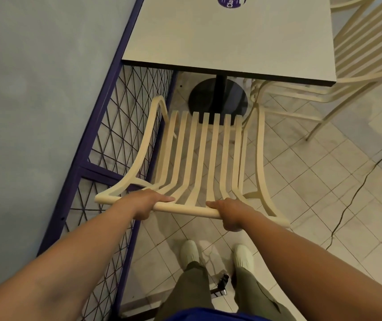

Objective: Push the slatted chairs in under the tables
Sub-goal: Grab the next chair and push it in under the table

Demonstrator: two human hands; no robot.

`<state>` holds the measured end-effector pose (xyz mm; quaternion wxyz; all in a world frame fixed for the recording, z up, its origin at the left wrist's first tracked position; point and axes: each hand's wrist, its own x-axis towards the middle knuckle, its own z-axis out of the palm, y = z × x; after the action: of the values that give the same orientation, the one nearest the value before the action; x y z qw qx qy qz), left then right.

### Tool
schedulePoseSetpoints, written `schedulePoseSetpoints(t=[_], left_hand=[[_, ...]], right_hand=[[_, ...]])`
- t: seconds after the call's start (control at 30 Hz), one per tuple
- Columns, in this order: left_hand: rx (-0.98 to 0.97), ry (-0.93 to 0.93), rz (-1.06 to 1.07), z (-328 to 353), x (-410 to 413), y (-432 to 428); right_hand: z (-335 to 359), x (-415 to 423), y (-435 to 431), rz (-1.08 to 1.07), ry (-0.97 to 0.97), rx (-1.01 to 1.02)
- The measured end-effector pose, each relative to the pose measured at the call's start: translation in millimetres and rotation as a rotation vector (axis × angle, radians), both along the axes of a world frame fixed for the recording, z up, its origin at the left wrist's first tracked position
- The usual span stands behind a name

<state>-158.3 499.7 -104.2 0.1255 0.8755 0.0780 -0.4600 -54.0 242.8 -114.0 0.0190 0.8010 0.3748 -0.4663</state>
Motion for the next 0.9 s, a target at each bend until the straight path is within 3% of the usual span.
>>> schedulePoseSetpoints(t=[0.47,0.9], left_hand=[[-0.01,0.017,0.004,0.9,9.0,19.4],[-0.061,0.061,-0.031,-0.7,14.9,30.0]], right_hand=[[1.5,15.0,12.0,-0.018,0.051,0.065],[0.5,15.2,8.7,-0.11,0.097,0.002]])
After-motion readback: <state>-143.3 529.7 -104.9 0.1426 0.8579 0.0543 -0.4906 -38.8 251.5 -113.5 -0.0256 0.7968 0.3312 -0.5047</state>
